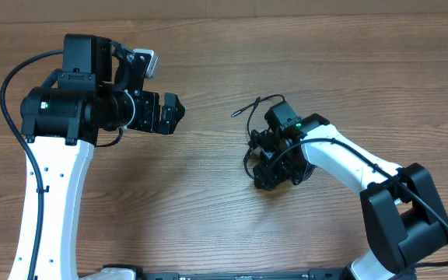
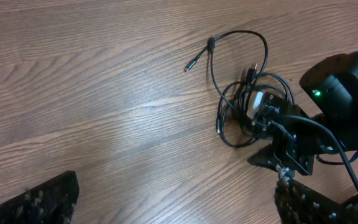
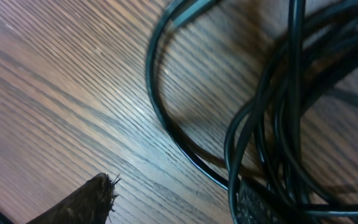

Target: Untangle cables

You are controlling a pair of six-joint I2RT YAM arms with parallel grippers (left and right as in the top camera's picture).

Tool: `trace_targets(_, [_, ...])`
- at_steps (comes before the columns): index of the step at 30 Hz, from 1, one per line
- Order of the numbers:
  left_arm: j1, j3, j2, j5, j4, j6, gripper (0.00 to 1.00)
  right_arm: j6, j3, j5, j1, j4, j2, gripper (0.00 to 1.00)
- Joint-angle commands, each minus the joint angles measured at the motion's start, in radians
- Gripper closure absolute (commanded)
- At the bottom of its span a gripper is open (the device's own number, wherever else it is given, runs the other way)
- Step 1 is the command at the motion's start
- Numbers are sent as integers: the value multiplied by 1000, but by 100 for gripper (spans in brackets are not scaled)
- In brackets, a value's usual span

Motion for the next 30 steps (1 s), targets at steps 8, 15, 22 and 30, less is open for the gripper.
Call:
trace_targets(8, [3,23,-21,-7,-8,37,0,3,-12,19,-2,23,-7,37])
trace_targets(15, [3,23,-21,-8,-13,37,0,3,-25,-40,-2,44,0,42])
trace_targets(22, [3,23,-21,-8,-21,57,0,31,-96,-52,-1,128,0,54])
trace_targets(30, [3,23,-21,-11,-27,59,0,91,-118,-86,-1,188,0,96])
